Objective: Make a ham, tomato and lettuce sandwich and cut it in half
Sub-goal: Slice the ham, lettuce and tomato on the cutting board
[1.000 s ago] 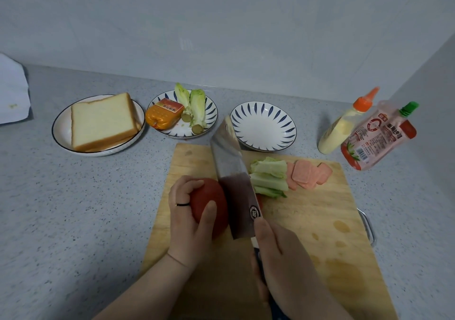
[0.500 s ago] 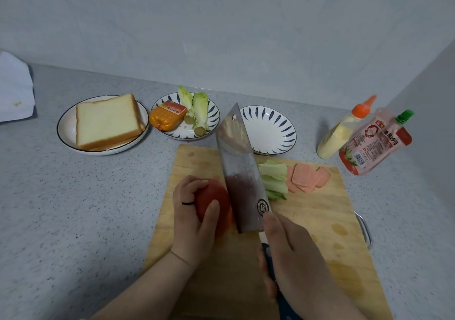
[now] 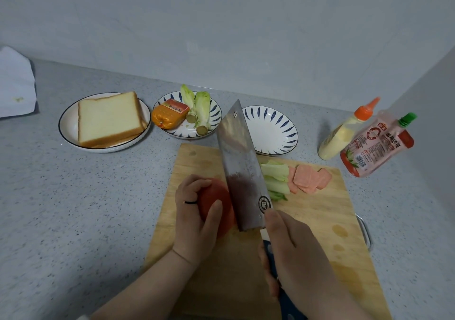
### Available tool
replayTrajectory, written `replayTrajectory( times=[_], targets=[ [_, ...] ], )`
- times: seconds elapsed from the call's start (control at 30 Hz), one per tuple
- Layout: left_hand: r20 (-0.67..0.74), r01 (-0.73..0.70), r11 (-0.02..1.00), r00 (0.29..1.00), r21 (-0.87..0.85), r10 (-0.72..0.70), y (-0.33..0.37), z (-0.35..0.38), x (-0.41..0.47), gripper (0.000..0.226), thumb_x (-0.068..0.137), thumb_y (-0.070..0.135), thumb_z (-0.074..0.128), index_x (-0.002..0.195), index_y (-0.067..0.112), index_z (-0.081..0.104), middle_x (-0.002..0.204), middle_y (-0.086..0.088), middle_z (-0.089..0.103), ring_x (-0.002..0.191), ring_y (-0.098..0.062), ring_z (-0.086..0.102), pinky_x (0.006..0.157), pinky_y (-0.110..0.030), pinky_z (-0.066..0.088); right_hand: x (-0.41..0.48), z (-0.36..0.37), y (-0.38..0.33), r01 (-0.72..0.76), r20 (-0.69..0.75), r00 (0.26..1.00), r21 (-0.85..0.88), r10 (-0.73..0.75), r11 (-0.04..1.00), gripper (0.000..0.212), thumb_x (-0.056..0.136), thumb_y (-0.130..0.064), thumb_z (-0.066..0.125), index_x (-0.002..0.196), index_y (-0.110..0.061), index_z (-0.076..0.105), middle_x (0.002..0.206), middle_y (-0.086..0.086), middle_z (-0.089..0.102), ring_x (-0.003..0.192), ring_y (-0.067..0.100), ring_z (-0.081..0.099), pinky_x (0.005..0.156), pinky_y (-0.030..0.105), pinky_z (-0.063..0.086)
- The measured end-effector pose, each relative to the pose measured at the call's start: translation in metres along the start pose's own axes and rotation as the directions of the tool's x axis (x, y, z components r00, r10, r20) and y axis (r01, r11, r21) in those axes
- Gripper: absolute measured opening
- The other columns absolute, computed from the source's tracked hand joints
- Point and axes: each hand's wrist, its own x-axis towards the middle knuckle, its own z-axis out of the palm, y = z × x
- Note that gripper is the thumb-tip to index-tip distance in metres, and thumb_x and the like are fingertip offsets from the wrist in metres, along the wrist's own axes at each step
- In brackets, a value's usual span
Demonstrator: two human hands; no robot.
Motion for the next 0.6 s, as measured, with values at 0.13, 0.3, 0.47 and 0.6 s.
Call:
replayTrajectory(
  times=[0.13, 0.3, 0.47, 0.6],
  targets=[
    [0.002, -0.022, 1.000, 1.000, 0.009, 0.022, -0.001, 0.000, 0.000, 0.033, 0.075, 0.033, 0.044, 0.103, 0.016, 0.042, 0.111, 0.010, 0.038, 0.105, -0.007, 0.039, 0.085, -0.024, 0.034, 0.000, -0.003, -0.003, -0.018, 0.005, 1.000, -0.017, 0.018, 1.000, 0.041, 0.094, -0.036, 0.024, 0.059, -0.017, 0.039, 0.034, -0.003, 0.043, 0.024, 0.006, 0.034, 0.033, 0.015, 0.031],
    [0.016, -0.025, 1.000, 1.000, 0.015, 0.025, 0.000, 0.000, 0.001, 0.032, 0.076, 0.032, 0.044, 0.103, 0.014, 0.044, 0.110, -0.005, 0.041, 0.100, -0.021, 0.044, 0.085, -0.027, 0.035, 0.009, -0.003, -0.007, -0.006, -0.010, 1.000, -0.034, 0.006, 0.999, 0.044, 0.094, -0.037, 0.024, 0.058, -0.017, 0.040, 0.046, 0.003, 0.045, 0.027, 0.007, 0.035, 0.041, 0.021, 0.034],
    [0.015, -0.017, 1.000, 1.000, 0.003, 0.017, 0.001, -0.001, 0.002, 0.029, 0.076, 0.033, 0.044, 0.102, 0.019, 0.043, 0.108, -0.001, 0.042, 0.098, -0.021, 0.044, 0.083, -0.024, 0.035, 0.006, -0.005, -0.006, -0.040, -0.025, 0.999, -0.069, 0.039, 0.997, 0.044, 0.096, -0.036, 0.025, 0.058, -0.019, 0.042, 0.038, -0.003, 0.047, 0.030, 0.005, 0.042, 0.040, 0.017, 0.036],
    [0.032, -0.021, 0.999, 0.999, 0.025, 0.020, 0.000, -0.001, 0.002, 0.035, 0.076, 0.032, 0.044, 0.101, 0.007, 0.047, 0.109, -0.007, 0.042, 0.097, -0.023, 0.044, 0.081, -0.023, 0.035, -0.001, -0.009, -0.008, -0.091, -0.037, 0.995, -0.072, 0.089, 0.993, 0.044, 0.096, -0.032, 0.025, 0.058, -0.018, 0.040, 0.033, -0.011, 0.046, 0.032, -0.002, 0.043, 0.036, 0.007, 0.033]
  ],
)
